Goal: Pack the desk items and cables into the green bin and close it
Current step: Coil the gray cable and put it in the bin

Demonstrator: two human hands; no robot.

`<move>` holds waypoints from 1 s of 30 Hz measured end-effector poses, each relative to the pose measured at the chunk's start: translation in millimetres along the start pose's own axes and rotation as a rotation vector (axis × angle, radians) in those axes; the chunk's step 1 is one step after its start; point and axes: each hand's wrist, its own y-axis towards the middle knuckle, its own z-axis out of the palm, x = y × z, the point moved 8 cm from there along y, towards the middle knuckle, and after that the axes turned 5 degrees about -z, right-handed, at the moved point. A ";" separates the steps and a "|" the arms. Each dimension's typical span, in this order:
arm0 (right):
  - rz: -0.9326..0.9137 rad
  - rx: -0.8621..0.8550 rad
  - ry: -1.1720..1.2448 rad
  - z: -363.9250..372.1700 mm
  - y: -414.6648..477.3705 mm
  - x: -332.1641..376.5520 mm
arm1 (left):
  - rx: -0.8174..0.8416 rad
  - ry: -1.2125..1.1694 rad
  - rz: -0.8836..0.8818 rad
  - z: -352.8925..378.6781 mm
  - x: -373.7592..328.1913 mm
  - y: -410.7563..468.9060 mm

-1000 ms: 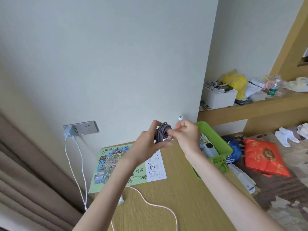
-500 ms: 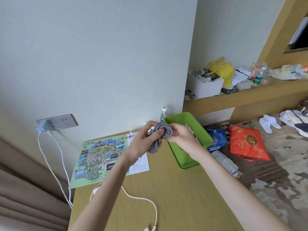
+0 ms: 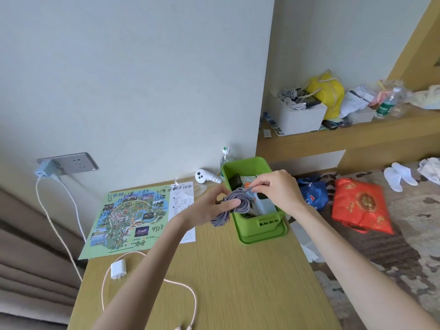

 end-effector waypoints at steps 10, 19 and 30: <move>0.051 -0.038 -0.103 -14.5 62.4 -81.4 | -0.155 0.327 0.037 -4.2 -2.3 114.7; -0.089 -0.105 -0.310 14.7 113.8 -122.6 | -0.622 0.924 0.225 -15.4 -28.2 204.5; 0.032 0.240 -0.419 114.4 126.9 -152.5 | -0.369 1.069 0.108 2.4 48.8 267.8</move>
